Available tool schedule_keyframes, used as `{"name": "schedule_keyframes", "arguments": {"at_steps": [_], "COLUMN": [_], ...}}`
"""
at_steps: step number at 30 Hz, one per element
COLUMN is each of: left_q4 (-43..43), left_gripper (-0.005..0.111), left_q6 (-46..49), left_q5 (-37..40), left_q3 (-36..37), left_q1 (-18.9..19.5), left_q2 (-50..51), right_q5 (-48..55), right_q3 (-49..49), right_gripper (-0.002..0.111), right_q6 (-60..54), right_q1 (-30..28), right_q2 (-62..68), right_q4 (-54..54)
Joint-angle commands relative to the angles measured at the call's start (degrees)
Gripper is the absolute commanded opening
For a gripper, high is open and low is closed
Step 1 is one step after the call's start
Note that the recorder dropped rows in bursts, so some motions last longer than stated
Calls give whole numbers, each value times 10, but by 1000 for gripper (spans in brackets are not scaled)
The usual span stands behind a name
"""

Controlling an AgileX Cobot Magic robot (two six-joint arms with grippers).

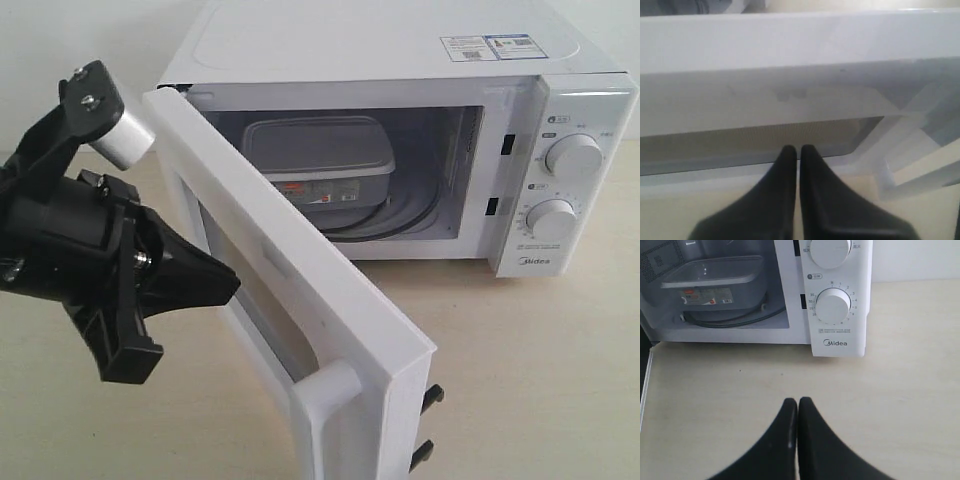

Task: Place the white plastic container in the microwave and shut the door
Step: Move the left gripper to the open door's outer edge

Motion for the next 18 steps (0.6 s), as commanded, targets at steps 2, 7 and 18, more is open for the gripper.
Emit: {"name": "schedule_keyframes", "arguments": {"at_steps": [2, 7, 18], "left_q4": [-48, -185, -141], "left_gripper": [4, 4, 4], "left_q6": [60, 182, 189], "left_q5": [-37, -34, -20], "left_q3": [0, 0, -3], "left_q1": [-3, -3, -2], "left_q2": [28, 43, 45], "right_q5": [-2, -2, -29], "right_q3": [-1, -1, -1], "right_gripper": [0, 0, 0], "right_q6": [1, -14, -19], "right_q1": [-2, -2, -2], "right_q2": [-2, -2, -2], "right_q4": [-5, -8, -12]}}
